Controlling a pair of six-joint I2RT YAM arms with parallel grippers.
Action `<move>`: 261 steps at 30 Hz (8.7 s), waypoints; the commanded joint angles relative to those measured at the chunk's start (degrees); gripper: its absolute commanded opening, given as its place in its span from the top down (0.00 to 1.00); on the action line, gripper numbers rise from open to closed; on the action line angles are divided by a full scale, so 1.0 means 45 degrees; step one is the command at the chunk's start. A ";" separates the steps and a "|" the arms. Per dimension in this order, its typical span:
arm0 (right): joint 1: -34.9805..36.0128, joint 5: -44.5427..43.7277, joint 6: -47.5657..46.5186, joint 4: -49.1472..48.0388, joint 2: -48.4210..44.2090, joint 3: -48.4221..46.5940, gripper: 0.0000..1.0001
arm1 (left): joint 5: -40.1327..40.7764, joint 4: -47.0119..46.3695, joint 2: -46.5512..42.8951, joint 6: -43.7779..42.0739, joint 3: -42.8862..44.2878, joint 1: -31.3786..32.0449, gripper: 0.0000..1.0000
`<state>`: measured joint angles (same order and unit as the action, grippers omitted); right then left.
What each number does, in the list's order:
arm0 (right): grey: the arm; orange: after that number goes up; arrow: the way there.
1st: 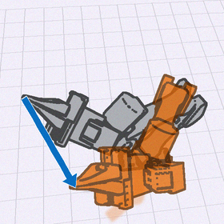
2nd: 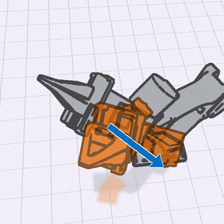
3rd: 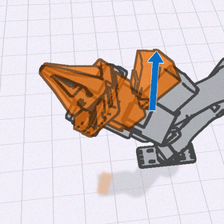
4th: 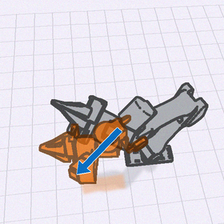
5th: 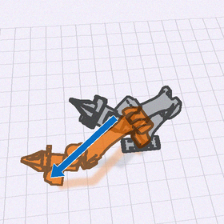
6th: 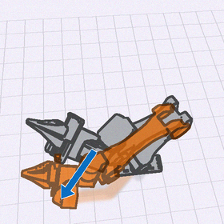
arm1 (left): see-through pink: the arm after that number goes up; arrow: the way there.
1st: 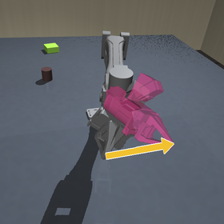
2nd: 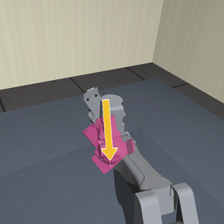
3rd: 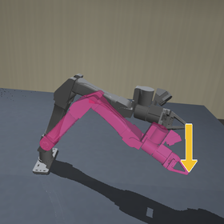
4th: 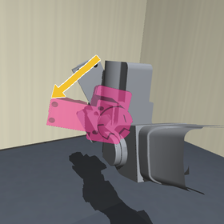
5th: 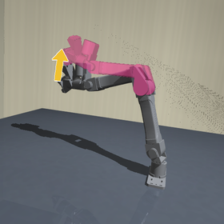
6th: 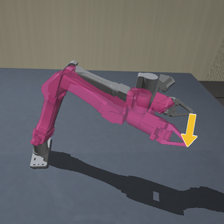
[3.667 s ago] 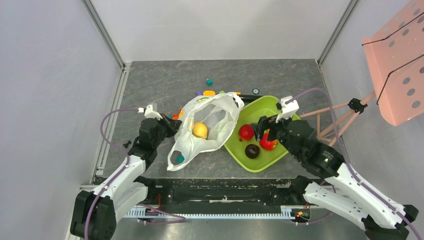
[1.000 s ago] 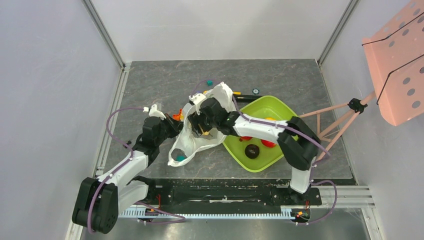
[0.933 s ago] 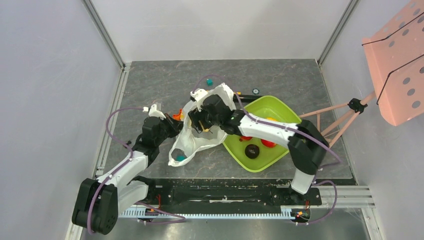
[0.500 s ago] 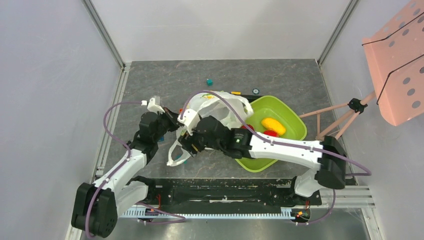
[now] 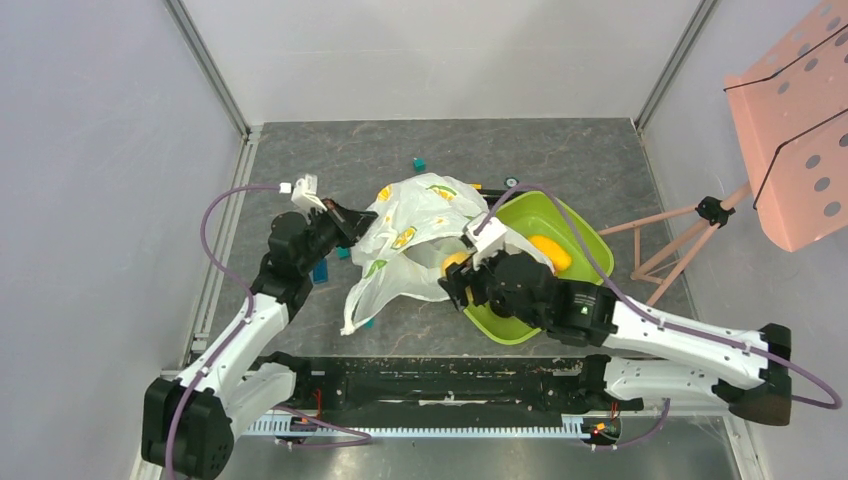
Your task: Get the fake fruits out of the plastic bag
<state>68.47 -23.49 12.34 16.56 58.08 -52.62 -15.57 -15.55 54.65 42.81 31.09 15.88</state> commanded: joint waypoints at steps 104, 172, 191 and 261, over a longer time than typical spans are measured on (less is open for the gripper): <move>-0.2655 0.5162 -0.1903 -0.9192 1.2248 -0.3931 0.02 | 0.7982 0.6303 0.2063 -0.0506 0.2569 -0.0305 0.95; -0.3138 0.5491 -0.4420 -0.6451 0.9484 -0.2855 0.36 | 0.6893 0.5502 0.2828 -0.0316 0.2109 -0.0648 0.41; -0.3747 0.6002 -0.3389 -0.8017 1.0115 -0.2272 0.40 | 0.5693 0.6050 0.0889 0.0077 0.4424 -0.1117 0.52; -0.3964 0.6930 -0.3043 -0.7508 0.9906 -0.2231 0.39 | 0.0032 -0.2038 0.8856 0.0991 0.0775 -0.1771 0.98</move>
<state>50.46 8.73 -1.65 -16.80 111.22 -65.47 -16.64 -27.31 97.71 46.74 35.66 7.64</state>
